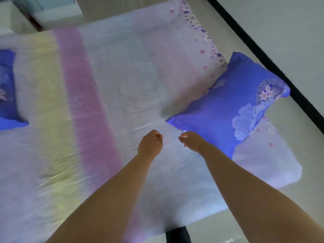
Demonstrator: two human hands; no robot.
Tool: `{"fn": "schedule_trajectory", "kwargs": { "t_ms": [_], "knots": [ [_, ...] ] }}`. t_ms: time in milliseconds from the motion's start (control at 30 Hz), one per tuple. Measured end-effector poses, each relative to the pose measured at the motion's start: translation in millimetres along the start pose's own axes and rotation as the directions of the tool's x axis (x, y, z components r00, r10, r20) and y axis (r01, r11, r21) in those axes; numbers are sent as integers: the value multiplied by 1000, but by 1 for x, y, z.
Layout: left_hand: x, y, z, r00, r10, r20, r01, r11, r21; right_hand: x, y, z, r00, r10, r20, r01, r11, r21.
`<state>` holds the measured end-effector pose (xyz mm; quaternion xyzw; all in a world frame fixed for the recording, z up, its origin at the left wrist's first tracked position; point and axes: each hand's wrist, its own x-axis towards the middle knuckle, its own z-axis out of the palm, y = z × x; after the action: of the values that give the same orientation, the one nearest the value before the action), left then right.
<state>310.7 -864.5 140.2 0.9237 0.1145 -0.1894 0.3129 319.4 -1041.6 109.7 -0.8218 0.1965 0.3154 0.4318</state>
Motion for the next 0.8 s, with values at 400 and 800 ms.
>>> {"fn": "schedule_trajectory", "kwargs": {
  "t_ms": [400,800],
  "knots": [
    [-33,-356,-224,892,-433,-132,401,891,-213,-67,-254,395,880,-181,439,193,981,16],
    [2,-718,-357,782,-614,-107,607,789,-90,3,-390,726,832,-346,433,407,912,-53]
  ]
}}
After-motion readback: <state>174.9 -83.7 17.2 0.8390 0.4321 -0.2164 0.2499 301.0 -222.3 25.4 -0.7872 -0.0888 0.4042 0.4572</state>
